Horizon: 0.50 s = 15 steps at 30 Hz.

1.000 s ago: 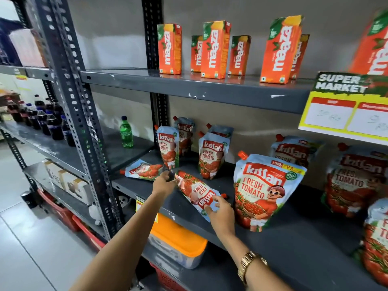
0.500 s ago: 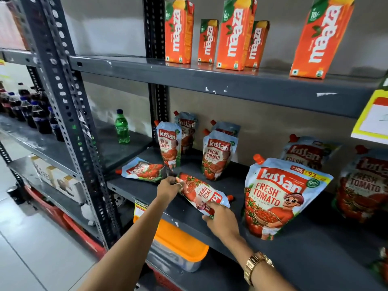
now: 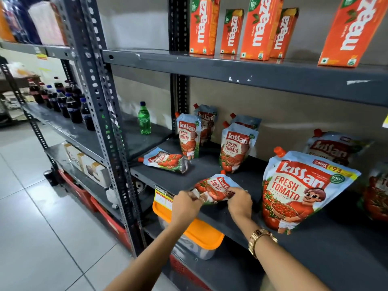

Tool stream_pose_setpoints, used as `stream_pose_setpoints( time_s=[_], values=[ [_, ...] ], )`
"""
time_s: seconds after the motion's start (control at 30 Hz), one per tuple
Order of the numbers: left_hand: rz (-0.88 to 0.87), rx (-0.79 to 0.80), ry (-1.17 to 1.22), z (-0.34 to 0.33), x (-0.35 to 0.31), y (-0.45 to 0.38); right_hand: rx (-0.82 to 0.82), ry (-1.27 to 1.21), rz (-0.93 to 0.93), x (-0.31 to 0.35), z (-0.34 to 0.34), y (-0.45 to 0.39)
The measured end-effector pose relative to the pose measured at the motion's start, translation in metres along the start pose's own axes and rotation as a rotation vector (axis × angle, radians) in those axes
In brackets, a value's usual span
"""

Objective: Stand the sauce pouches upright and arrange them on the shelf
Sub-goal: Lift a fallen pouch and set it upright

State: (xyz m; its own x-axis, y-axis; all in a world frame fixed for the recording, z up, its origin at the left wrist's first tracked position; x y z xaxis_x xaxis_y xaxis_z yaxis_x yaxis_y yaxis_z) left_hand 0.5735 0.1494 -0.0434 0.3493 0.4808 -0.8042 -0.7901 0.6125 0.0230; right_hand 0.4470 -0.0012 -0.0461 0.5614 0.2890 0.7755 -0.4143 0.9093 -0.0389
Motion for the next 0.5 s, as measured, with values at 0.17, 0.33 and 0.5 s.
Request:
stream_pose_setpoints(
  time_s=[0.17,0.33,0.5],
  values=[
    [0.059,0.048,0.078,0.004,0.011,-0.003,-0.192,-0.239,-0.148,-0.014,0.006,0.005],
    [0.107,-0.134,0.185,0.03,0.002,-0.012,-0.32,-0.562,-0.416,-0.032,0.006,0.016],
    [0.226,0.056,0.133,0.013,0.006,-0.025,-0.318,-0.713,-0.592,-0.037,-0.001,0.019]
  ],
)
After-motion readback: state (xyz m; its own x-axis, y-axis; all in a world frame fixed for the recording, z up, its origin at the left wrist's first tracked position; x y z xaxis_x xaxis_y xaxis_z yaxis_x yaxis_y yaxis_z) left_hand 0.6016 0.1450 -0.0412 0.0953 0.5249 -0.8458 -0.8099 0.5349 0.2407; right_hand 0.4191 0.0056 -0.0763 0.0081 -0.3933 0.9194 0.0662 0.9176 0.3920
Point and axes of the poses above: each hand's wrist, its own y-axis away from the middle knuckle, its own z-axis out of the back of the hand, x = y × z, the point moved 10 cm from there along -y, towards the middle knuckle, and after that the axes turned 7 degrees about -y, right-handed, at the moved point
